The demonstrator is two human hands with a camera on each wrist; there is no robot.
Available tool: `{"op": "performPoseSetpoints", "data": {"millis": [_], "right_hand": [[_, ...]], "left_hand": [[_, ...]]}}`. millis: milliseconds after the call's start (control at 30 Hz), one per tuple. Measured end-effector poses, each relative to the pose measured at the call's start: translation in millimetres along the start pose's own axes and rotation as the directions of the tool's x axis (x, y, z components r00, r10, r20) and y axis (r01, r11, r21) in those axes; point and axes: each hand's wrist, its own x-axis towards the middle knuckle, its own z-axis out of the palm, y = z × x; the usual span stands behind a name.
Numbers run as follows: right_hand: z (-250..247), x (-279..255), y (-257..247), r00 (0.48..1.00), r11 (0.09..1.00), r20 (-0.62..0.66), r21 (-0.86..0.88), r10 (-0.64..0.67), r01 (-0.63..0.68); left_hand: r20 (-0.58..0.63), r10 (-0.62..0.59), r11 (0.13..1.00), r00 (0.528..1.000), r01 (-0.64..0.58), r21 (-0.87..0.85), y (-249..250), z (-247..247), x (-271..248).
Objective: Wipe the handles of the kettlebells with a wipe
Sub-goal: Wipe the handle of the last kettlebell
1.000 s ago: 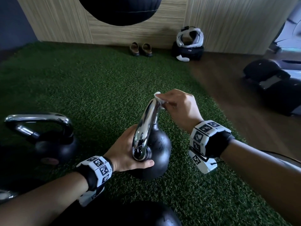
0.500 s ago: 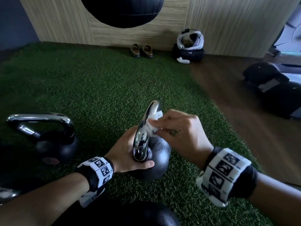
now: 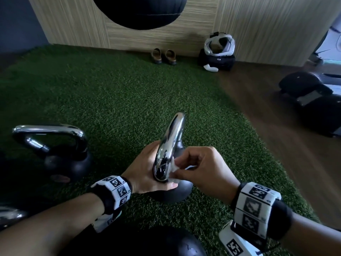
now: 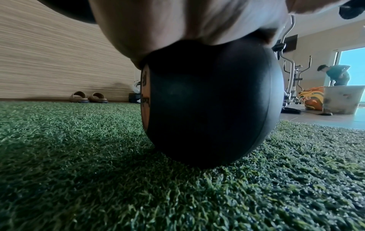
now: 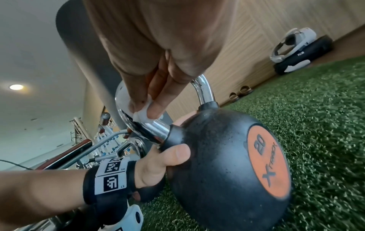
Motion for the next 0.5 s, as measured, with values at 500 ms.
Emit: {"op": "performPoseSetpoints", "data": {"millis": [500], "right_hand": [[-13, 52, -11, 0.915, 0.902, 0.382, -0.43, 0.132, 0.05]], "left_hand": [[-0.023, -0.016, 0.994, 1.0, 0.019, 0.111, 20, -2, -4]]}}
